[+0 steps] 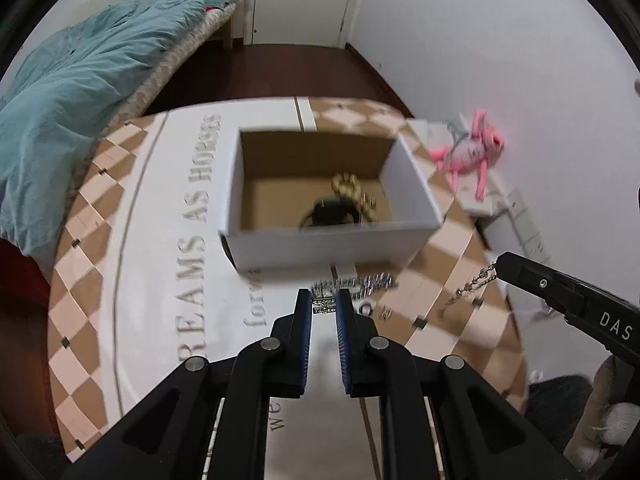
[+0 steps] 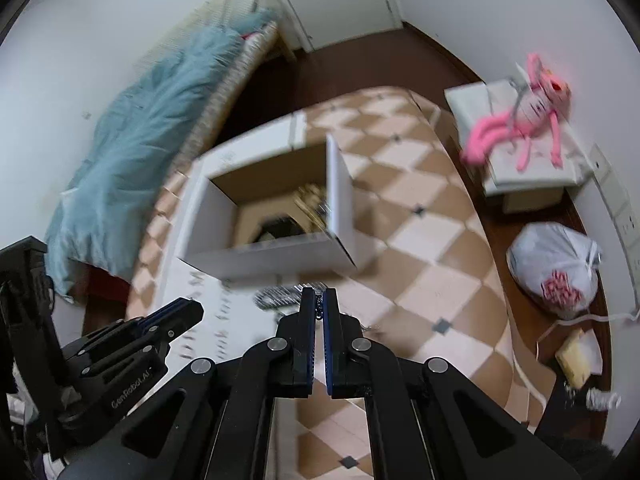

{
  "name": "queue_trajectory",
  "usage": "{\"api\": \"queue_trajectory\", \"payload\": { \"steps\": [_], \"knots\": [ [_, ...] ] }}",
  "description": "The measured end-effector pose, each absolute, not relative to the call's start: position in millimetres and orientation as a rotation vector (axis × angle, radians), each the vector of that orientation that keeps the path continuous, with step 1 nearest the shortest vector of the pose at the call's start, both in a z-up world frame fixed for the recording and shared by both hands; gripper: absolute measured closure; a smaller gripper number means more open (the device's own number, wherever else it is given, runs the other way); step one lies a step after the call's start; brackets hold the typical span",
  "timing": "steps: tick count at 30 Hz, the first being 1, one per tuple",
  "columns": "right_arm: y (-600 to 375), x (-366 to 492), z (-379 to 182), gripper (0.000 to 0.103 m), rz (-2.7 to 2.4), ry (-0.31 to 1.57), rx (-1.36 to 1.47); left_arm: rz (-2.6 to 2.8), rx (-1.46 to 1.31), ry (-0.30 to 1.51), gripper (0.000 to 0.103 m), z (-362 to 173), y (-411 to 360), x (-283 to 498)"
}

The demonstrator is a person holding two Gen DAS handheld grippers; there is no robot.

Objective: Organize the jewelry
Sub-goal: 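Carry the bracelet and earring with both grippers over the box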

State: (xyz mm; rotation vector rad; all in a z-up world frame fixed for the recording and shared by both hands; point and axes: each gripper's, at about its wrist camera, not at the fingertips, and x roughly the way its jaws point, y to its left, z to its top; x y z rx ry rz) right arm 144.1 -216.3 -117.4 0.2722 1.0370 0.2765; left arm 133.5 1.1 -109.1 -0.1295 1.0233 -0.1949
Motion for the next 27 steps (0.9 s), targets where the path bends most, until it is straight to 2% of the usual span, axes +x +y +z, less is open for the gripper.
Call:
{"api": "queue_trajectory", "payload": {
  "steps": [7, 11, 27],
  "knots": [
    [-199.1, 172.4, -48.9, 0.100, 0.345, 0.937, 0.225, -0.202, -0.161, 0.974, 0.094, -66.8, 16.4, 164.3],
    [-184.2, 201.8, -34.7, 0.100, 0.351, 0.924, 0.163, -0.198, -0.146, 0.968, 0.094, -59.6, 21.9, 190.2],
    [-152.9, 309.8, -120.2, 0.099, 0.254, 1.138, 0.020, -0.169, -0.183, 1.201, 0.093, -126.0, 28.9, 283.8]
  ]
}}
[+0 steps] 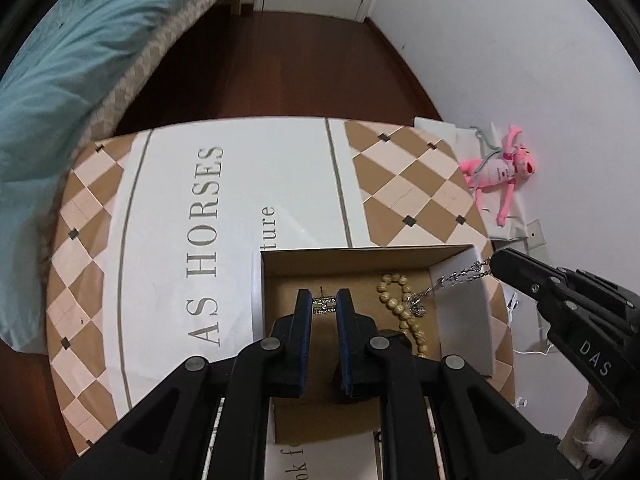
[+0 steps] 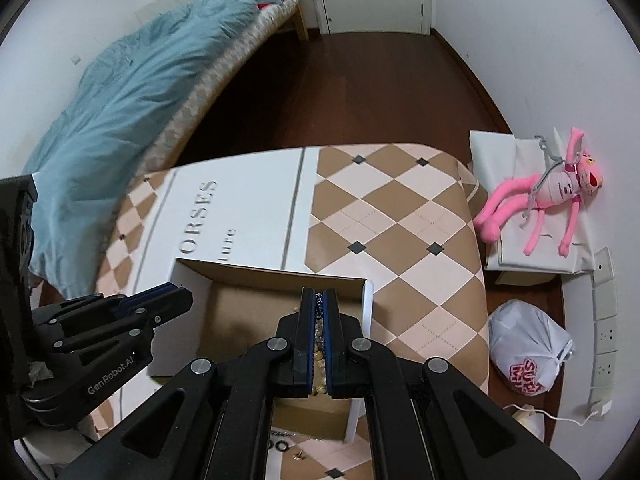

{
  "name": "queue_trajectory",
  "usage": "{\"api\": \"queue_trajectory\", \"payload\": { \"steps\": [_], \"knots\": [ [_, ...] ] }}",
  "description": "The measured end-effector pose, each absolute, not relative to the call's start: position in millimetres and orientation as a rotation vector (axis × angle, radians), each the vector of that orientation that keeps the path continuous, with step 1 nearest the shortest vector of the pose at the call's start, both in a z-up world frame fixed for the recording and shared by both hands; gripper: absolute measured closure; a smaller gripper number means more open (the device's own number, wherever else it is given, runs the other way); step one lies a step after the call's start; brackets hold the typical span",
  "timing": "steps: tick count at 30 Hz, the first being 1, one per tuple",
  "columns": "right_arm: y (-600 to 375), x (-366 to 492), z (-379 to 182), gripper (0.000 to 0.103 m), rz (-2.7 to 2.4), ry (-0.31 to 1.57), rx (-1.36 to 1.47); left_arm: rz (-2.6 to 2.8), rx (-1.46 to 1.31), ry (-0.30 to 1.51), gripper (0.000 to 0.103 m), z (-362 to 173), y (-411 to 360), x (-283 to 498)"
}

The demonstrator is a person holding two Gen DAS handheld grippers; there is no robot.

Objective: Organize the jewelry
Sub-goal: 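Carry the bracelet and earring with both grippers over the box, then open both grippers to release the bracelet and earring into the box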

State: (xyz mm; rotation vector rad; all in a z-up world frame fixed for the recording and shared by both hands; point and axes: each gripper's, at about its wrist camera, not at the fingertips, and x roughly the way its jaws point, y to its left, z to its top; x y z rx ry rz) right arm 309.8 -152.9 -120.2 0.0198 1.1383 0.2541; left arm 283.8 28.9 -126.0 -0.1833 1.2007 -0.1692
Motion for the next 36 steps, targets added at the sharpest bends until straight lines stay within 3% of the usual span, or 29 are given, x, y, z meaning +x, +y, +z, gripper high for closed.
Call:
{"api": "queue_trajectory", "payload": {
  "steps": [6, 8, 9, 10, 11, 12, 14, 15, 16, 18, 19, 20, 36],
  "knots": [
    [-151.1, 322.9, -135.3, 0.099, 0.236, 1.203, 0.014, -0.137, -0.243, 1.249, 0.091, -128.7, 33.4, 292.6],
    [-150.5, 323.6, -136.4, 0.097, 0.229, 1.211, 0.009, -0.112, -0.211, 1.238, 0.085, -124.5, 33.1, 293.4],
    [-150.8, 323.5, -136.4, 0.096, 0.229, 1.213, 0.012, -0.102, -0.198, 1.227, 0.070, -121.3, 32.8, 293.6],
    [-150.7, 323.0, -135.4, 0.090, 0.226, 1.210, 0.008, -0.088, -0.189, 1.218, 0.046, -118.4, 33.7, 292.4],
    [-150.8, 322.7, -134.0, 0.079, 0.221, 1.207, 0.005, -0.070, -0.182, 1.211, 0.035, -116.3, 34.8, 292.7],
    [-151.0, 321.3, -132.0, 0.072, 0.217, 1.202, 0.002, -0.060, -0.180, 1.191, 0.029, -112.2, 37.2, 290.6],
    [-151.5, 318.2, -128.1, 0.053, 0.214, 1.194, 0.002, -0.045, -0.164, 1.163, 0.029, -106.2, 41.1, 288.0],
    [-151.9, 315.8, -126.0, 0.052, 0.204, 1.188, -0.007, -0.029, -0.148, 1.154, 0.026, -103.9, 42.9, 286.0],
    [-152.1, 313.0, -124.1, 0.050, 0.193, 1.183, -0.019, -0.016, -0.137, 1.146, 0.017, -102.4, 44.9, 284.0],
    [-152.7, 308.1, -122.4, 0.036, 0.176, 1.180, -0.027, 0.010, -0.118, 1.134, 0.005, -101.2, 48.3, 279.9],
    [-153.0, 304.7, -122.8, 0.020, 0.161, 1.180, -0.038, 0.026, -0.105, 1.125, 0.005, -100.7, 49.6, 276.4],
    [-153.2, 302.3, -123.5, 0.012, 0.152, 1.178, -0.045, 0.036, -0.094, 1.118, 0.005, -100.8, 50.6, 273.7],
    [-163.1, 260.6, -140.5, 0.007, 0.086, 1.213, -0.069, 0.050, -0.049, 1.117, 0.003, -113.9, 37.3, 228.5]
  ]
}}
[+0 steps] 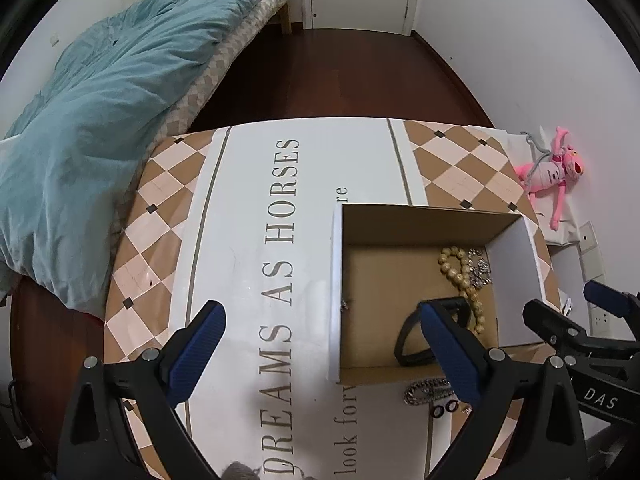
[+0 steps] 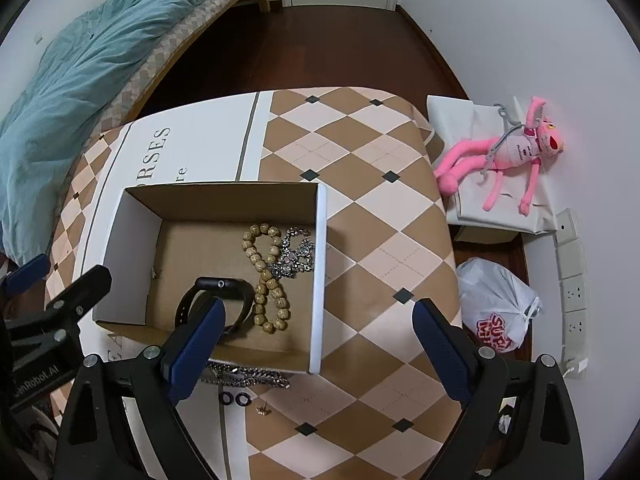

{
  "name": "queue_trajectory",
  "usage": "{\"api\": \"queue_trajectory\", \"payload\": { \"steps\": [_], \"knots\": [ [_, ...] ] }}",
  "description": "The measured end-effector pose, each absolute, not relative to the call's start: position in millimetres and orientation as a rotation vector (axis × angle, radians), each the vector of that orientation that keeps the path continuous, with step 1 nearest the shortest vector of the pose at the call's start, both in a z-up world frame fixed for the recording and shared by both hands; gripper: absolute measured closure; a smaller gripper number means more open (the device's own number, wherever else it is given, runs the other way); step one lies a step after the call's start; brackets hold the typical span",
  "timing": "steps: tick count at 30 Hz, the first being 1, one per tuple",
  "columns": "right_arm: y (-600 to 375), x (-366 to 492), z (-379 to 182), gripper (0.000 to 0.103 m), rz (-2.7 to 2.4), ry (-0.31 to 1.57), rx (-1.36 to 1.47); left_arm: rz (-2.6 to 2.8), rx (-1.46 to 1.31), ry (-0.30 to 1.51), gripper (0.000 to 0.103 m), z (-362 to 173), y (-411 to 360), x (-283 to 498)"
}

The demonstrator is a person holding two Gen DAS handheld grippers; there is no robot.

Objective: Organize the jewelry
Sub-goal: 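Open both grippers to release the bracelet and earring into the box, then reach the right gripper down and grasp a small earring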

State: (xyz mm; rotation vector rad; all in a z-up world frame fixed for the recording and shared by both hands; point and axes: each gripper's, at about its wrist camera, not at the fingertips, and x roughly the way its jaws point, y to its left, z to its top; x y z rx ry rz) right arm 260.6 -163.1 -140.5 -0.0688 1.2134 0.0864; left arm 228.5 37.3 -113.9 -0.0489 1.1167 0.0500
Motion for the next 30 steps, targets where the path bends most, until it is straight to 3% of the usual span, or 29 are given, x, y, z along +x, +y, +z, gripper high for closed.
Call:
{"api": "queue_trajectory", "payload": {
  "steps": [19, 28, 30],
  "knots": [
    [-179.2, 200.6, -60.8, 0.007, 0.096, 1.014, -0.022, 0.065, -0.081, 0.948, 0.003, -40.0, 32.2, 176.9],
    [-182.1, 171.4, -149.2, 0.008, 0.149, 1.137, 0.039, 0.128, -0.052, 1.059, 0.003, -111.9, 37.0, 155.8],
    [-178.1, 168.2, -173.2, 0.017, 0.164, 1.164, 0.053, 0.139, -0.046, 1.088, 0.003, -131.5, 37.4, 152.8]
  ]
}}
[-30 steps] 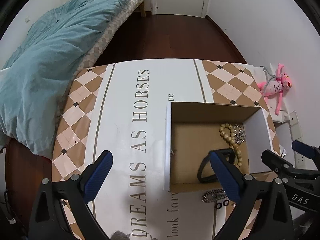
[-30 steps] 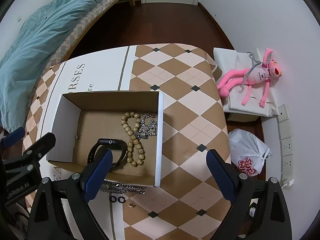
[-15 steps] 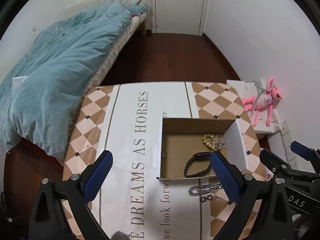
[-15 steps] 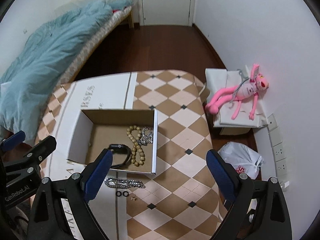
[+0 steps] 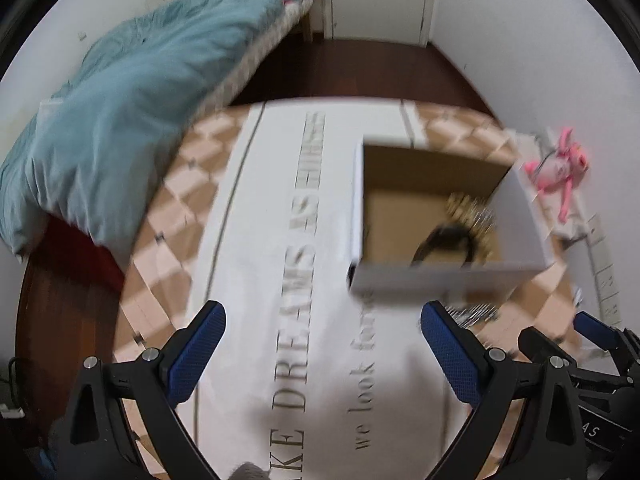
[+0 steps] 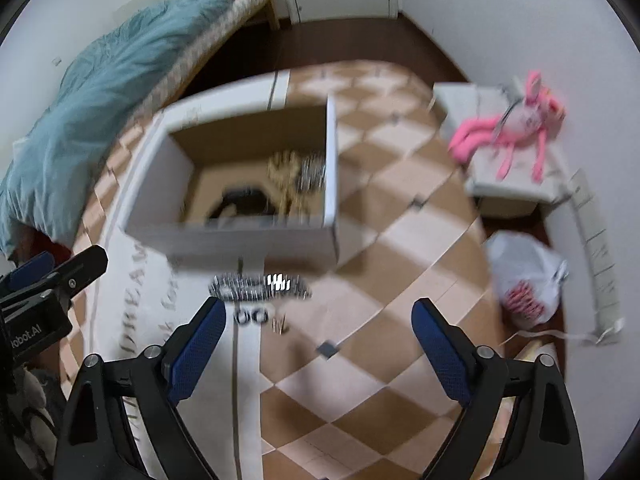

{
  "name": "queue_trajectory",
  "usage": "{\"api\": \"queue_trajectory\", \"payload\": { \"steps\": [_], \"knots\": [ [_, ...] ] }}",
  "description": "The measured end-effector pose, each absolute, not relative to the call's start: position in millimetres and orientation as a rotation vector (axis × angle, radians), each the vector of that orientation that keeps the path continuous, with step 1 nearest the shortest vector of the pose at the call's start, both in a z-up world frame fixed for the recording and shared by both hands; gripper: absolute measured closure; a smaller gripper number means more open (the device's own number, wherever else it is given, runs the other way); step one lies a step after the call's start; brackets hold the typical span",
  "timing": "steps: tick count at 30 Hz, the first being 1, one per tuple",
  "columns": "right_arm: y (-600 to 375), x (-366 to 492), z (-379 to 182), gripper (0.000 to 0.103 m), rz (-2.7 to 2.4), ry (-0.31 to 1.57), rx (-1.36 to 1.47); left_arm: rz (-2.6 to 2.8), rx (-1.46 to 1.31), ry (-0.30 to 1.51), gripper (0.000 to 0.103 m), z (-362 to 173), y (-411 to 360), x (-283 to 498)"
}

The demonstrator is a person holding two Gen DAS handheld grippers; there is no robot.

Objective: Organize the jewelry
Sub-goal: 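Reach the right gripper down and grasp a small earring, then grasp a black ring with the left gripper while the right holds the earring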

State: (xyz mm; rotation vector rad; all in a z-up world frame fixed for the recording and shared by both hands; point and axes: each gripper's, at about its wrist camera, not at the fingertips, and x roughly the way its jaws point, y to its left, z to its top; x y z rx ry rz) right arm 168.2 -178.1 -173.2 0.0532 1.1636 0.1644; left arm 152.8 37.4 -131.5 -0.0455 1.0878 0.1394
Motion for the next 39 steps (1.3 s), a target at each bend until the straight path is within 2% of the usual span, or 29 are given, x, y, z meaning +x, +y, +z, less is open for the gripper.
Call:
{"api": "queue_trajectory", "payload": {
  "steps": [1, 2, 7, 8, 9, 10, 11, 12, 13, 29, 31, 33, 36, 38, 39],
  "knots": [
    [-175.6, 166.2, -185.3, 0.026, 0.177, 1.174, 0.062, 0.146, -0.041, 1.111, 0.003, -144.6, 38.0, 151.5],
    [-173.2, 164.5, -194.0, 0.030, 0.179, 1.182, 0.062, 0.148, -0.037, 1.127, 0.003, -152.2, 38.1, 149.5],
    [-161.7, 155.5, -221.3, 0.040, 0.209, 1.172, 0.065, 0.160, -0.023, 1.195, 0.003, -184.4, 42.5, 141.5],
    [-158.2, 153.9, -221.3, 0.047, 0.208, 1.147, 0.041, 0.162, -0.023, 1.198, 0.003, -186.0, 43.5, 140.1],
    [-155.6, 153.2, -222.3, 0.049, 0.214, 1.138, 0.032, 0.162, -0.023, 1.201, 0.003, -188.1, 44.0, 139.2],
    [-153.5, 152.7, -222.6, 0.058, 0.212, 1.128, 0.019, 0.161, -0.022, 1.204, 0.003, -189.6, 43.8, 138.8],
    [-150.9, 151.7, -223.3, 0.072, 0.212, 1.118, 0.004, 0.159, -0.020, 1.204, 0.003, -190.7, 42.7, 138.7],
    [-148.2, 150.9, -223.5, 0.081, 0.212, 1.109, -0.013, 0.157, -0.017, 1.203, 0.003, -190.5, 41.3, 138.4],
    [-145.4, 150.4, -223.4, 0.095, 0.210, 1.104, -0.032, 0.153, -0.012, 1.199, 0.003, -189.3, 39.3, 138.0],
    [-205.8, 142.4, -199.4, 0.095, 0.133, 1.085, 0.091, -0.016, 0.024, 1.132, 0.005, -190.7, -40.2, 140.9],
    [-213.6, 142.0, -200.0, 0.095, 0.121, 1.089, 0.106, -0.035, 0.052, 1.120, 0.023, -193.0, -49.7, 142.6],
    [-217.6, 141.0, -200.4, 0.095, 0.114, 1.088, 0.107, -0.049, 0.068, 1.125, 0.035, -196.0, -56.0, 143.8],
    [-221.3, 139.6, -201.3, 0.095, 0.110, 1.088, 0.114, -0.064, 0.075, 1.107, 0.039, -197.5, -57.9, 148.8],
    [-222.7, 139.9, -201.1, 0.095, 0.107, 1.086, 0.118, -0.074, 0.080, 1.097, 0.047, -197.2, -60.4, 150.2],
    [-223.2, 140.1, -201.1, 0.095, 0.105, 1.086, 0.120, -0.086, 0.076, 1.094, 0.057, -197.2, -60.2, 151.2]
  ]
}}
